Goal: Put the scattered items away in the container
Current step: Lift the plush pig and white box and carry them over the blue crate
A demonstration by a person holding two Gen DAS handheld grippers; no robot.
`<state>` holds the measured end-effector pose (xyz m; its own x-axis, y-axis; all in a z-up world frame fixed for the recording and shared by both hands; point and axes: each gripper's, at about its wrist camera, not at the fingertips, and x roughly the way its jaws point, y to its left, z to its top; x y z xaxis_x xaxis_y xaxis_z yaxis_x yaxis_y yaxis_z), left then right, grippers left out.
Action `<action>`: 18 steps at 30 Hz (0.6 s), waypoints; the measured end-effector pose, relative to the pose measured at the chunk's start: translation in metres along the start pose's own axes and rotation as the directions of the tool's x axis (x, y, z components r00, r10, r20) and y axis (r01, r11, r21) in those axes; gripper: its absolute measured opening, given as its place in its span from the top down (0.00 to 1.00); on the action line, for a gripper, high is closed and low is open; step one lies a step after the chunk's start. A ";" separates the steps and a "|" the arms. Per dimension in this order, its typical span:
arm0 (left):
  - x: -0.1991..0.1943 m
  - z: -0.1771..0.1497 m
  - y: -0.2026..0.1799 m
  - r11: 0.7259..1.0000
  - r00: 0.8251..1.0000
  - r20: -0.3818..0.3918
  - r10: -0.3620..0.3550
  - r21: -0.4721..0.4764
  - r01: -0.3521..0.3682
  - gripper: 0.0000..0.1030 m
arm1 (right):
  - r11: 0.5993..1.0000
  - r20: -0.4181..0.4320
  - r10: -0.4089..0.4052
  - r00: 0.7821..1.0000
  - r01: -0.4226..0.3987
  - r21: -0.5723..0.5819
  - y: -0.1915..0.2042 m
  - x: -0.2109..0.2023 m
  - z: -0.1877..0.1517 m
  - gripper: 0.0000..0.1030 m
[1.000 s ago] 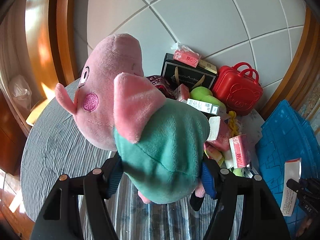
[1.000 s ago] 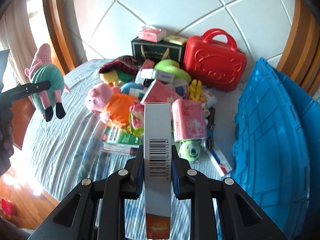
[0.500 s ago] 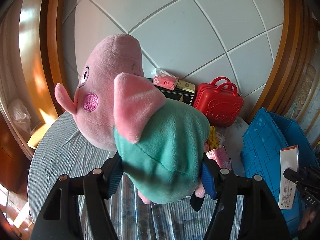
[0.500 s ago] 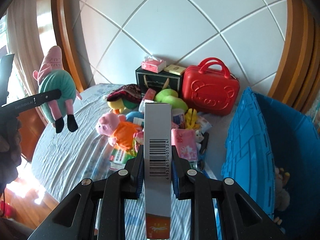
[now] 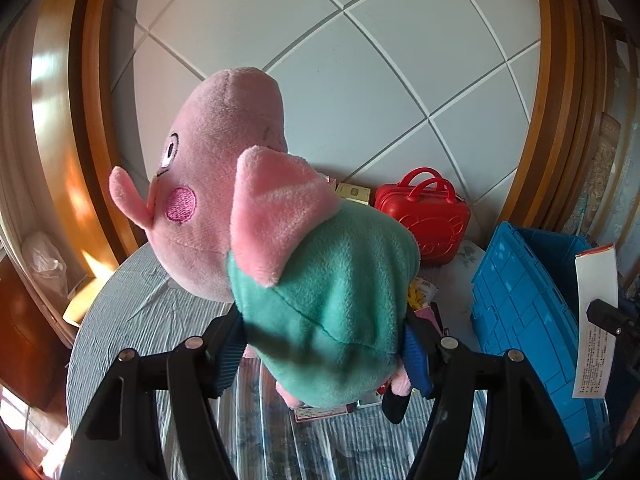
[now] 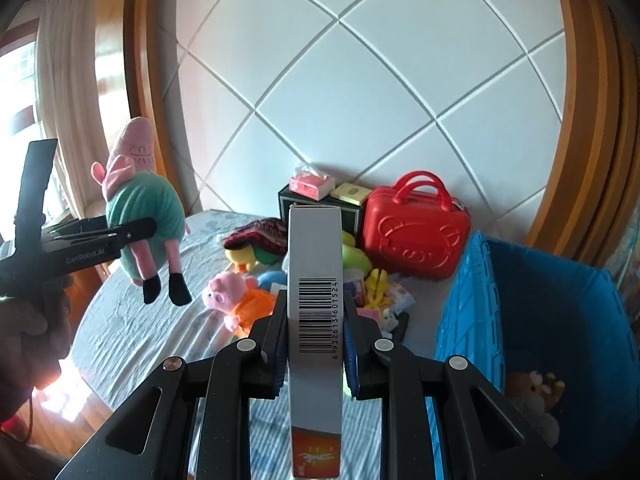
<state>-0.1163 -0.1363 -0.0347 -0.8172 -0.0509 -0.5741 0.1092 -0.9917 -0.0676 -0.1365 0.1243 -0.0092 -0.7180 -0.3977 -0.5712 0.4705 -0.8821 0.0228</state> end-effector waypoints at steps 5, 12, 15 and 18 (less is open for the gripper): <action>-0.011 0.010 -0.027 1.000 1.000 0.023 -0.017 0.025 0.016 0.36 | 1.000 0.041 0.001 0.999 -0.001 0.017 -0.017 -0.019 0.004 0.78; -0.023 0.020 -0.075 0.995 0.997 0.047 -0.068 0.075 0.065 0.36 | 0.998 0.069 -0.004 0.998 0.000 0.059 -0.049 -0.042 0.000 0.78; -0.027 0.023 -0.097 0.991 0.994 0.050 -0.098 0.098 0.093 0.36 | 0.997 0.076 -0.014 0.997 0.009 0.072 -0.062 -0.052 -0.002 0.78; -0.030 0.026 -0.119 0.985 0.990 0.052 -0.129 0.124 0.121 0.36 | 0.996 0.088 -0.030 0.996 0.022 0.086 -0.072 -0.063 -0.002 0.78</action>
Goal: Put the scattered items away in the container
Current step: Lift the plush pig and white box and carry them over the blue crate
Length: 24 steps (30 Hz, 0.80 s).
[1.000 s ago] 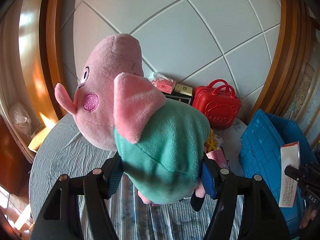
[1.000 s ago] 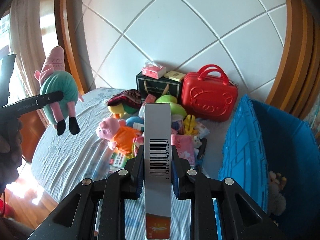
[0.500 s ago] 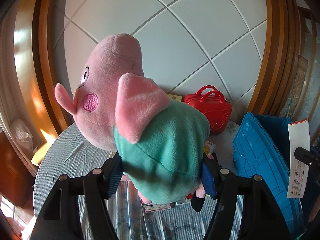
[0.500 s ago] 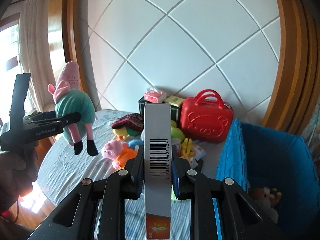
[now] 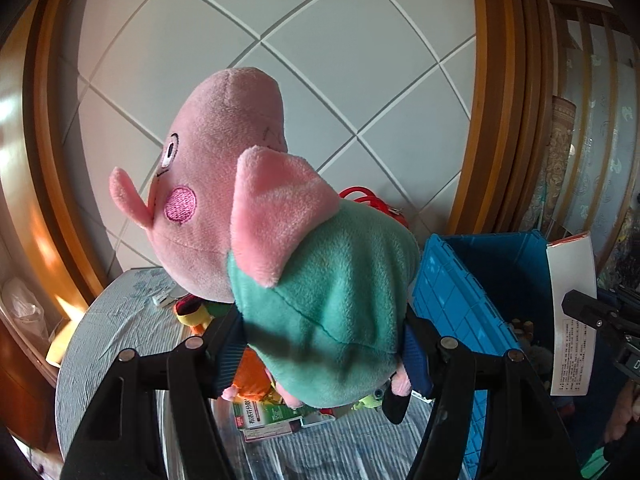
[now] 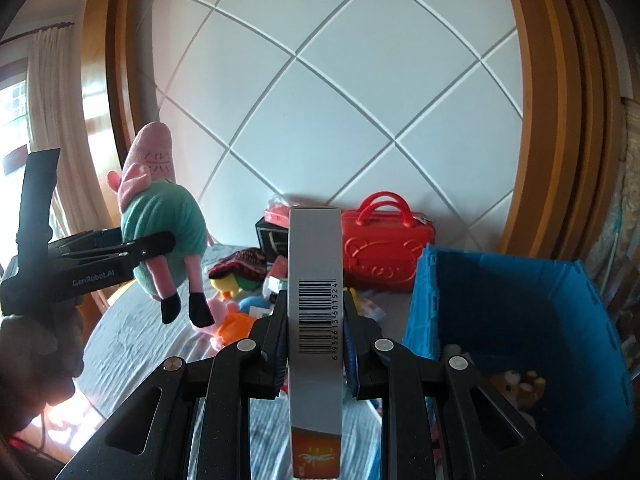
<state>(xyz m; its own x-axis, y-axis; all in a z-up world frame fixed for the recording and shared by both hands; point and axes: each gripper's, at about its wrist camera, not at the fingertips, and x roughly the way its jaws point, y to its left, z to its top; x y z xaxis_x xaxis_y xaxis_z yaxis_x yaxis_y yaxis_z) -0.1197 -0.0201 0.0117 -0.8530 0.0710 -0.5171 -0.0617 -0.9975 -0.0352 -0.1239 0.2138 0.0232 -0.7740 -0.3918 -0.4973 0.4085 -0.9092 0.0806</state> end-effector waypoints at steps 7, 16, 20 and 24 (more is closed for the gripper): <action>0.007 0.012 -0.055 0.995 0.997 0.001 -0.078 0.064 0.078 0.36 | 0.998 0.020 -0.053 0.998 0.052 0.046 -0.036 -0.024 -0.003 0.78; 0.019 0.024 -0.136 0.970 0.980 -0.011 -0.201 0.135 0.201 0.36 | 0.983 0.014 -0.141 0.990 0.138 0.119 -0.093 -0.050 -0.017 0.78; 0.024 0.030 -0.167 0.955 0.969 -0.019 -0.245 0.166 0.245 0.36 | 0.975 0.008 -0.169 0.986 0.166 0.146 -0.115 -0.056 -0.023 0.78; 0.033 0.031 -0.196 0.936 0.957 -0.040 -0.288 0.199 0.290 0.36 | 0.964 0.003 -0.201 0.980 0.197 0.179 -0.134 -0.069 -0.033 0.78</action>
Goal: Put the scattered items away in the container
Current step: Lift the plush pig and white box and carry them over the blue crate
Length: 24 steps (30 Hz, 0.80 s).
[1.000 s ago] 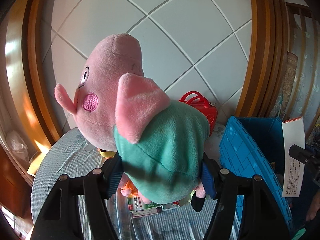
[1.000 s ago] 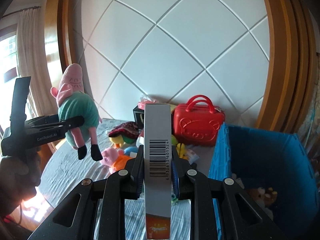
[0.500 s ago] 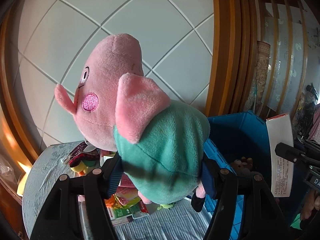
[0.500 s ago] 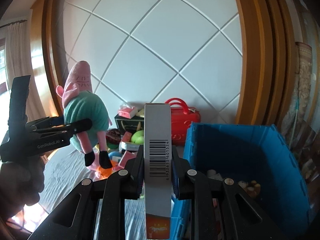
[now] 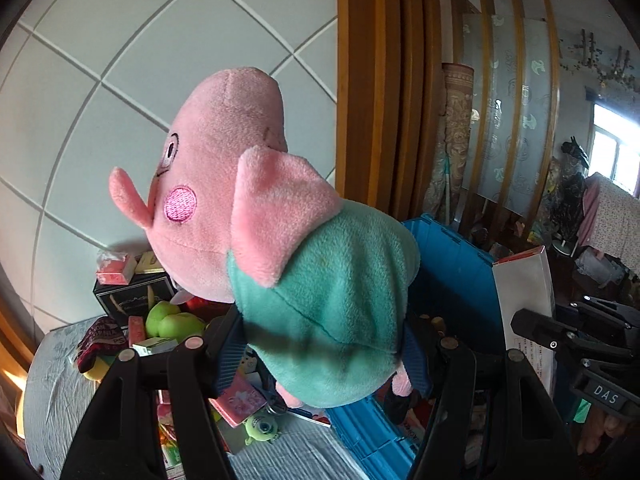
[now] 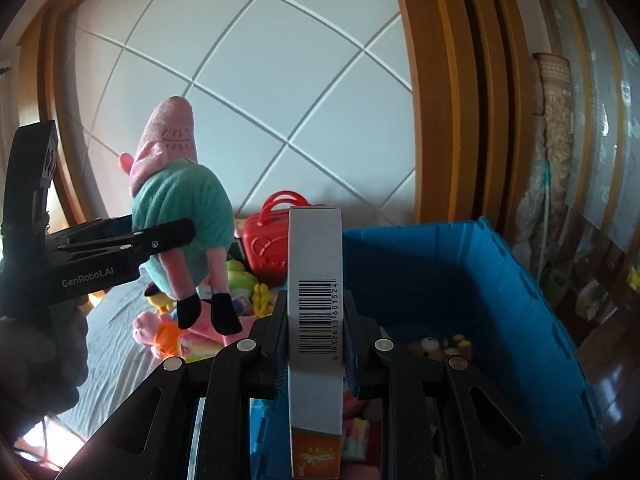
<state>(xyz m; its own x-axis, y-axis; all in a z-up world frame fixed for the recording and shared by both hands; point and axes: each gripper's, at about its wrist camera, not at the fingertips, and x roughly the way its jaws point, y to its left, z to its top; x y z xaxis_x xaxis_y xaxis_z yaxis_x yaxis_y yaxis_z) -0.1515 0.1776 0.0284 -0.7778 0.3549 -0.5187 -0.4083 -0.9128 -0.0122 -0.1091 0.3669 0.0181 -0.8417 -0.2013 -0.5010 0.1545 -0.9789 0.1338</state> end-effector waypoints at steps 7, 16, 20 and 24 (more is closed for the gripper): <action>0.037 0.009 -0.056 0.994 0.996 -0.034 -0.087 0.058 0.089 0.36 | 0.995 -0.011 -0.075 0.997 0.076 0.062 -0.039 -0.015 -0.015 0.78; 0.063 0.019 -0.113 0.976 0.981 -0.056 -0.186 0.108 0.191 0.36 | 0.978 -0.030 -0.167 0.985 0.170 0.125 -0.083 -0.032 -0.028 0.78; 0.072 0.024 -0.133 0.966 0.974 -0.064 -0.218 0.126 0.224 0.36 | 0.968 -0.039 -0.198 0.979 0.202 0.146 -0.096 -0.037 -0.032 0.78; 0.080 0.028 -0.147 0.959 0.968 -0.072 -0.239 0.137 0.247 0.36 | 0.961 -0.047 -0.220 0.974 0.225 0.161 -0.106 -0.041 -0.035 0.78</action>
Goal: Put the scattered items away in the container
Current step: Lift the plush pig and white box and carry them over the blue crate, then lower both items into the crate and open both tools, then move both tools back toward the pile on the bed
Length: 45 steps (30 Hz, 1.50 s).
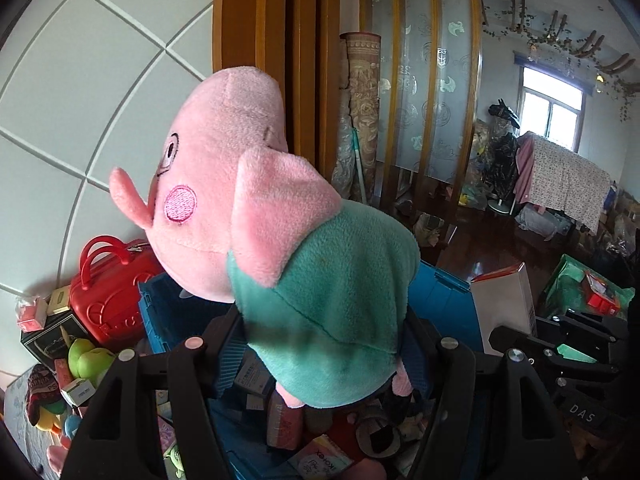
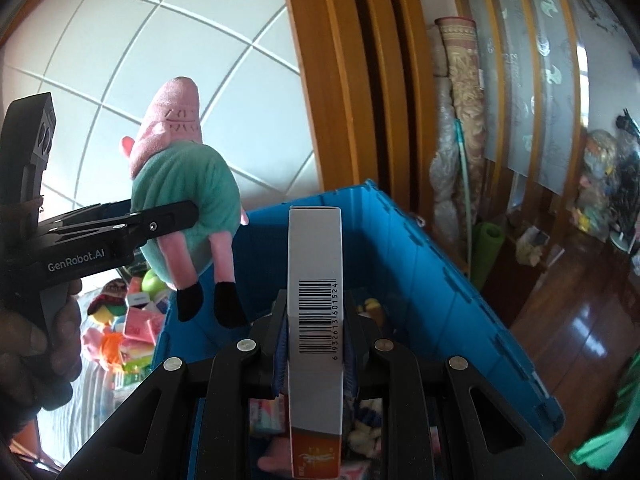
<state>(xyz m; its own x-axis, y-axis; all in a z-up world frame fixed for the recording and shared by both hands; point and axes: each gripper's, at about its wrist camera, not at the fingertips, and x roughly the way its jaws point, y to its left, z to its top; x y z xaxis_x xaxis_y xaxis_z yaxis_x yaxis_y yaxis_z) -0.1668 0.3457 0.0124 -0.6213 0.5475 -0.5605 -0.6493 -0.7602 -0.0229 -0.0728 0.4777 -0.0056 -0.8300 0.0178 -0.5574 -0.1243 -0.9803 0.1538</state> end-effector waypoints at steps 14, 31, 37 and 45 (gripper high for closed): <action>0.032 0.012 -0.021 0.998 0.998 -0.029 -0.049 0.023 0.050 0.36 | 0.998 -0.015 -0.046 0.999 0.047 0.031 -0.018 -0.003 -0.006 0.78; 0.026 0.023 0.026 0.997 1.000 0.004 0.001 -0.082 0.000 0.00 | 0.996 -0.036 -0.088 0.995 0.088 -0.006 -0.016 0.014 -0.010 0.02; 0.005 -0.010 0.052 0.989 0.999 -0.028 0.037 -0.143 -0.040 0.00 | 0.997 -0.033 -0.058 0.998 0.057 -0.051 0.005 0.020 -0.005 0.02; -0.043 -0.049 0.100 0.971 0.988 -0.019 0.154 -0.182 -0.155 0.00 | 0.991 -0.055 0.025 0.998 -0.032 -0.132 0.059 0.033 -0.006 0.02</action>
<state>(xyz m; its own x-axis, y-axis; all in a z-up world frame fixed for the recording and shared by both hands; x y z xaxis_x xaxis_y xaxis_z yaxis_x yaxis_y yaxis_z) -0.1832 0.2289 -0.0061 -0.7055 0.4166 -0.5733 -0.4540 -0.8869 -0.0858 -0.1040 0.4194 -0.0199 -0.8014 -0.0172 -0.5979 -0.0249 -0.9978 0.0621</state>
